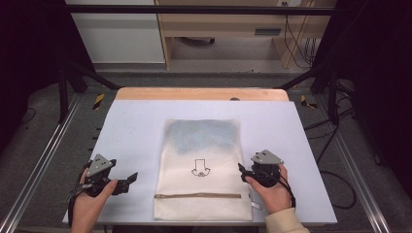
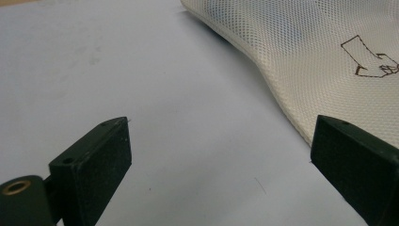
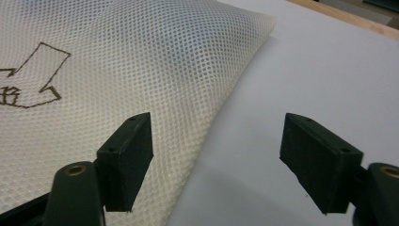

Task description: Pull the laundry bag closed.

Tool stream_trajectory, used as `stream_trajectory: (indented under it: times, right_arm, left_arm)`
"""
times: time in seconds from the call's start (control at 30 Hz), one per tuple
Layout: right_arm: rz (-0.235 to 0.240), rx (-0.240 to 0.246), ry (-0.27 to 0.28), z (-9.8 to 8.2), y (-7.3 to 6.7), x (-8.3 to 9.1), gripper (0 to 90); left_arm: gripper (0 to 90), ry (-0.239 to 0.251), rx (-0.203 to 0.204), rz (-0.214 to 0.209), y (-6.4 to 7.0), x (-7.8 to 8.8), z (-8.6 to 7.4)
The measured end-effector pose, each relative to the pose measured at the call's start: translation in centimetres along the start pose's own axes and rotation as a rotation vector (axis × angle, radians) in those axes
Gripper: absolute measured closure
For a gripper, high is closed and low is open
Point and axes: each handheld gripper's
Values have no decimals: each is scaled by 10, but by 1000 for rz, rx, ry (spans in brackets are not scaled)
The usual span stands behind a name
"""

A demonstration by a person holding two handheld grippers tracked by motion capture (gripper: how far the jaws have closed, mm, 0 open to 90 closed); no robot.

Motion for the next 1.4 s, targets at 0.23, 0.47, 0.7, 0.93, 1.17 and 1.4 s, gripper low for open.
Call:
stream_trajectory:
  times: [0.23, 0.47, 0.7, 0.93, 1.17, 1.4]
  right_arm:
    - [53, 30, -10, 6, -9, -2, 320]
    - [73, 50, -31, 6, -22, -4, 317]
    - [128, 129, -77, 15, -40, -14, 300]
    - [215, 202, -133, 39, -68, -24, 364]
    - [274, 271, -190, 68, -94, -27, 409]
    - [321, 340, -218, 91, -117, -23, 462]
  left_arm:
    - [68, -6, 20, -41, 0, -4, 0]
    - [68, 21, 0, -46, 4, 3, 3]
    - [73, -5, -2, -35, 6, 8, -6]
    - [75, -21, -19, -34, 6, 18, -14]
    - [72, -16, -30, -27, 10, 23, -19]
    - [72, 3, -34, -11, 18, 24, -17]
Point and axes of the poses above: each handheld gripper's, and its own axes: x roughly backward along the jaws, z roughly out of its top, y roughly to its right, and after that the axes turned 7 degrees about z, right-handed
